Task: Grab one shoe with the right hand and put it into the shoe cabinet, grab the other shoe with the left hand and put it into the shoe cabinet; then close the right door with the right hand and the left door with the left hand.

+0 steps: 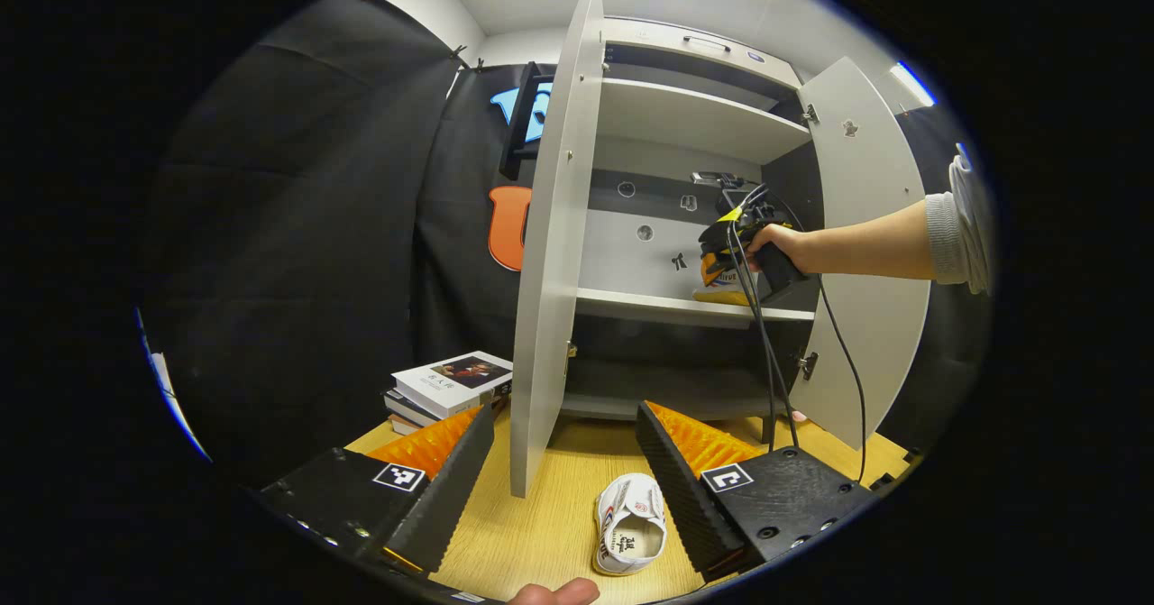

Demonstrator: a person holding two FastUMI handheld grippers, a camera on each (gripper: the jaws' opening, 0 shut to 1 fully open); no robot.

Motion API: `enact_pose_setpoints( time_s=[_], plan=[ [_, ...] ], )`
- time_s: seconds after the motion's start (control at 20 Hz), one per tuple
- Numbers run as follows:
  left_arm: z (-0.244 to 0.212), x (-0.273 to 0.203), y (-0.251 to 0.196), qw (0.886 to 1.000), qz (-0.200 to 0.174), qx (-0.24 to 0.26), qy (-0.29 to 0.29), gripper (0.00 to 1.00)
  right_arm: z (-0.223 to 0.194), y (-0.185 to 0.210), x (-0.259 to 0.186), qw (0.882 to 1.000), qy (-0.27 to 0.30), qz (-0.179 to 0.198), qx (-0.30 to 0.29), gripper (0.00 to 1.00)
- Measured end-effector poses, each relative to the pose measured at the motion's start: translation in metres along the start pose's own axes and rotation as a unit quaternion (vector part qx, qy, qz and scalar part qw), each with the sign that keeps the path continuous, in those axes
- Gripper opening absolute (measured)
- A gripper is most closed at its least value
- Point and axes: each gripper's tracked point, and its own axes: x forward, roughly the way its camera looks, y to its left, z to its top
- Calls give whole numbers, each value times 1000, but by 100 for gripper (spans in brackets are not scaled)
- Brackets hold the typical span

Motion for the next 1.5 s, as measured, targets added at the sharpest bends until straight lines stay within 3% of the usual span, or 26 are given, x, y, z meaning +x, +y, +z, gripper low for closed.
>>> enact_pose_setpoints(
  time_s=[0.05, 0.1, 0.15, 0.35, 0.4, 0.45, 0.5, 0.55, 0.65, 0.7, 0.8, 1.05, 1.5],
  plan=[
    [2, -1, 0, 1000, 0, 0, -3, 95, 2, 5, -5, 1000, -5, 9, 5, 46],
    [4, -1, 1, 1000, 0, 0, -8, 95, 7, 9, -12, 1000, -15, 13, 8, 41],
    [7, -4, -1, 1000, 0, -1, -10, 95, 13, 9, -20, 999, -29, 12, 9, 48],
    [8, -4, -5, 1000, -6, 1, -14, 95, 28, 14, -72, 996, -84, 37, 17, 49],
    [8, -5, -8, 1000, -8, 0, -16, 95, 30, 14, -89, 994, -101, 44, 23, 56],
    [9, -5, -11, 1000, -11, -2, -17, 95, 29, 13, -105, 991, -116, 50, 32, 49],
    [9, -5, -13, 1000, -15, -4, -17, 95, 29, 11, -122, 989, -133, 57, 39, 56],
    [9, -5, -18, 1000, -20, -6, -17, 95, 28, 9, -141, 986, -150, 61, 46, 51],
    [10, -5, -24, 999, -28, -5, -19, 95, 22, 0, -175, 979, -185, 60, 55, 52],
    [10, -5, -27, 999, -31, -3, -19, 95, 16, -4, -192, 977, -199, 60, 57, 57],
    [9, -5, -34, 999, -37, -2, -21, 95, -4, -9, -223, 972, -220, 61, 63, 53],
    [6, -6, -50, 999, -52, -2, -14, 95, -79, -17, -275, 966, -244, 46, 69, 56],
    [-10, -10, -66, 998, -62, 23, 6, 95, -212, -16, -304, 967, -241, -2, 81, 71]
  ],
)
